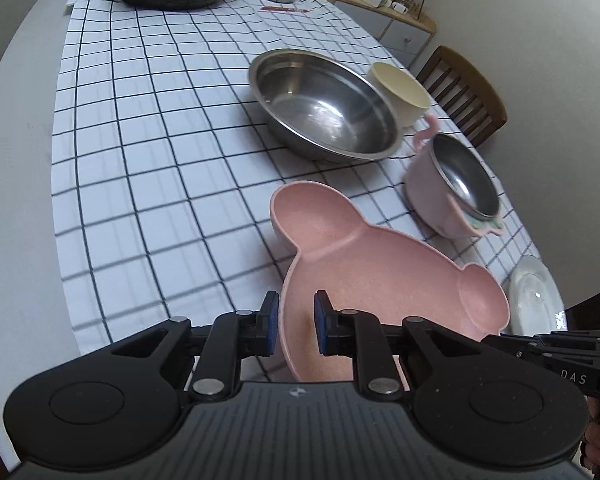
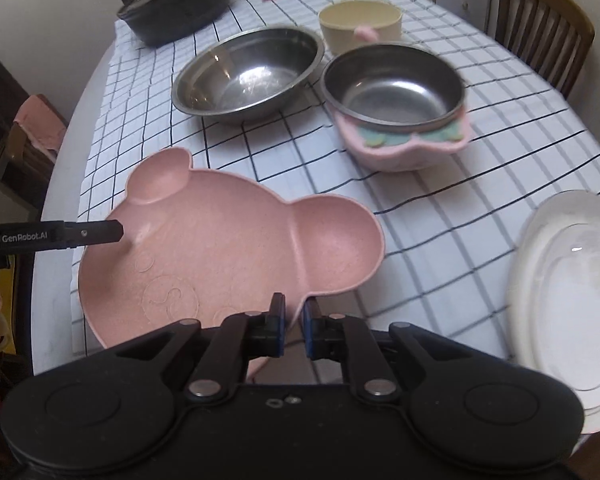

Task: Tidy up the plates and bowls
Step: 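Lift the pink bear-shaped plate with both grippers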

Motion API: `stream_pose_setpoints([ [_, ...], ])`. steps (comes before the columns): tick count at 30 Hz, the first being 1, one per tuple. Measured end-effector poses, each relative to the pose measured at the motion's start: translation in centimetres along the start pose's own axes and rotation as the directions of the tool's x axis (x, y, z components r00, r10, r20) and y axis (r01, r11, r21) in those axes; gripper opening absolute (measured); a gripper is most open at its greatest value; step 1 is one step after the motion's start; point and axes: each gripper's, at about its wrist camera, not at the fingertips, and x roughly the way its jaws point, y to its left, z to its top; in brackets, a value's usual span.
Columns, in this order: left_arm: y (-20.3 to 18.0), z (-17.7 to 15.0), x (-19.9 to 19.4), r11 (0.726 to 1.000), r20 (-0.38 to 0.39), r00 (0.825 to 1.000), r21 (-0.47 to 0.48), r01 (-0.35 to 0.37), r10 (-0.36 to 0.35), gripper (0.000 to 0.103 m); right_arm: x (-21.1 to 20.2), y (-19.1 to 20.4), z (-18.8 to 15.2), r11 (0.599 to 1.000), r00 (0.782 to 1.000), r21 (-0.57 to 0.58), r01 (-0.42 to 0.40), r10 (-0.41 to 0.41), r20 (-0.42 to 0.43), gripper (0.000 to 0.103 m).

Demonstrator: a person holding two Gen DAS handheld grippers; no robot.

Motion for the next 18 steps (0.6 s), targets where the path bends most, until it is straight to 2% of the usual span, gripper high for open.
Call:
stream_pose_setpoints([
  [9, -7.5, -2.3, -2.6, 0.999, 0.055, 0.998, 0.027, 0.036, -0.037, 0.018, -5.4, -5.3, -1.6, 1.0, 0.999, -0.017, -0.016, 0.017, 0.049, 0.01],
  [18, -17.5, -4.1, -0.7, 0.996, 0.071, 0.996, 0.07, 0.053, -0.058, 0.018, -9.6, -13.7, -2.2, 0.999, 0.997, -0.035, -0.002, 0.005, 0.082, 0.01],
])
